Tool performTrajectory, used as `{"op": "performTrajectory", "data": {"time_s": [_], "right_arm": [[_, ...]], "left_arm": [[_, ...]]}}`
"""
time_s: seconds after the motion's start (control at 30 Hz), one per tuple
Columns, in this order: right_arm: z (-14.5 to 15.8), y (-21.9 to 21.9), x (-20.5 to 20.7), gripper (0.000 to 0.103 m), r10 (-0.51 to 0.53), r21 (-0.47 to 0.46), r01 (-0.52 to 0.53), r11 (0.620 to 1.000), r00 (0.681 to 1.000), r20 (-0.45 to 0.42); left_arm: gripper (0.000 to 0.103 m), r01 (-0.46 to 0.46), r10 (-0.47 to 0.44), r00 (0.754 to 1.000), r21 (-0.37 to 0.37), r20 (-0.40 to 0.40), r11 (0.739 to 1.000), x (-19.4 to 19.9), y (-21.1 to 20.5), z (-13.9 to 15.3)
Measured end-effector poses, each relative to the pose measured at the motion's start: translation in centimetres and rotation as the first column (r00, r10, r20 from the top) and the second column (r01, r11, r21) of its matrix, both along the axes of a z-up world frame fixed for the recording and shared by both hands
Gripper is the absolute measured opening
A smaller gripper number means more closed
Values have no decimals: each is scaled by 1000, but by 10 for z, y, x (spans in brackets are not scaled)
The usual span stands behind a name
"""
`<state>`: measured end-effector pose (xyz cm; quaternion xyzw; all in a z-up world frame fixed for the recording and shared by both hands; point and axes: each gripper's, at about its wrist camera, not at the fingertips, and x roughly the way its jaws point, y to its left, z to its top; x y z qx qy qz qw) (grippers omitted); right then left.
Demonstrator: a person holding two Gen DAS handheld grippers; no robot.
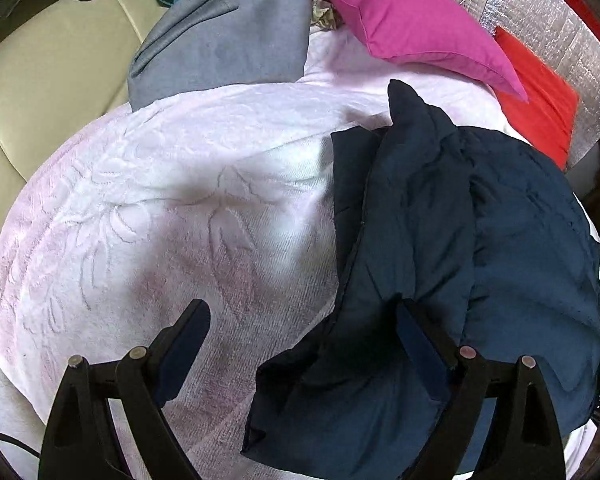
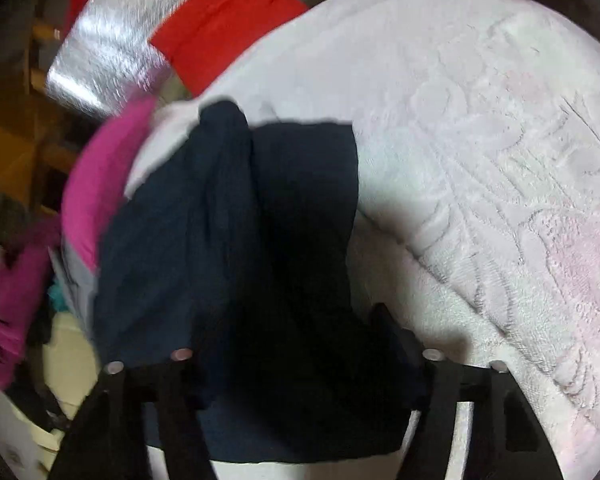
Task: Fold large clothes
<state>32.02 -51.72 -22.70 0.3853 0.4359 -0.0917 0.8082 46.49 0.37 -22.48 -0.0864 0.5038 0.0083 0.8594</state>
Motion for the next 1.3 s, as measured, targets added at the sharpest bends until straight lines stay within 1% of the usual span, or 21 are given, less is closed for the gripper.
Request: {"op": "performTrajectory", "data": {"time_s": [0.07, 0.13, 0.2, 0.23, 0.27, 0.37, 0.4, 0.43, 0.47, 0.53, 0.63, 0.67, 0.7, 0.8, 0.87, 0.9, 0.93, 0.97, 1.07, 1.17, 1.3], "right_arm": [[9, 5, -3, 54, -9, -38, 9, 999, 1000, 13], [16, 12, -4, 53, 0, -93, 3, 996, 1000, 26], [12, 22, 3, 54, 23, -157, -23, 987, 1000, -4], [10, 18, 4, 59, 27, -165, -29, 986, 999, -18], [7, 18, 5, 60, 22, -167, -25, 986, 999, -25], [21, 19, -5, 60, 0, -190, -2, 982, 1000, -9], [26, 21, -10, 62, -8, -208, 8, 978, 1000, 0], [35, 26, -16, 66, -12, -236, 17, 972, 1000, 23], [40, 29, -19, 71, -8, -258, 18, 966, 999, 40], [56, 42, -30, 77, 9, -327, 19, 945, 997, 82], [75, 67, -53, 79, 44, -423, 13, 906, 991, 125], [82, 78, -52, 81, 60, -453, 5, 891, 990, 130], [89, 90, -61, 82, 85, -491, -6, 871, 987, 138], [108, 117, -87, 87, 138, -567, -20, 823, 977, 165], [120, 130, -105, 96, 160, -601, -17, 799, 970, 185], [129, 141, -118, 99, 177, -639, -8, 769, 964, 200], [133, 147, -120, 103, 189, -659, -1, 752, 958, 214], [142, 156, -132, 103, 211, -682, 11, 731, 947, 241], [167, 176, -163, 103, 229, -699, 31, 714, 934, 275], [189, 188, -187, 103, 247, -708, 63, 704, 912, 327], [216, 197, -227, 103, 246, -667, 89, 740, 886, 392]], "left_arm": [[94, 4, -4, 1000, 7, -2, 1000, 1, -1, -2], [95, 6, -6, 1000, 39, -2, 999, 0, -4, -7], [95, 14, -13, 1000, 70, -2, 997, 1, -9, -10], [95, 11, -12, 1000, 87, 7, 996, 1, -11, -8], [95, 5, -7, 1000, 103, 19, 995, -1, -12, -5], [95, -2, -10, 998, 177, 65, 984, -16, -21, 12], [94, -5, -12, 996, 193, 89, 981, -23, -24, 20], [94, -12, -18, 990, 211, 140, 977, -35, -28, 32], [94, -16, -22, 985, 218, 171, 976, -42, -30, 39], [95, -29, -31, 968, 234, 249, 972, -68, -35, 63], [95, -35, -37, 947, 218, 318, 975, -103, -37, 89], [95, -35, -40, 940, 214, 339, 976, -115, -38, 97], [95, -37, -45, 933, 219, 358, 975, -128, -38, 105], [95, -55, -55, 919, 266, 391, 962, -155, -39, 126], [95, -66, -61, 909, 287, 412, 956, -170, -39, 138], [95, -70, -64, 903, 293, 426, 953, -179, -38, 144], [95, -73, -69, 895, 297, 441, 952, -190, -38, 152], [95, -72, -75, 887, 296, 456, 952, -201, -38, 160], [95, -76, -86, 860, 292, 503, 953, -231, -38, 183], [96, -82, -96, 825, 285, 558, 955, -262, -37, 207], [99, -82, -112, 772, 272, 626, 959, -304, -36, 233]]}}
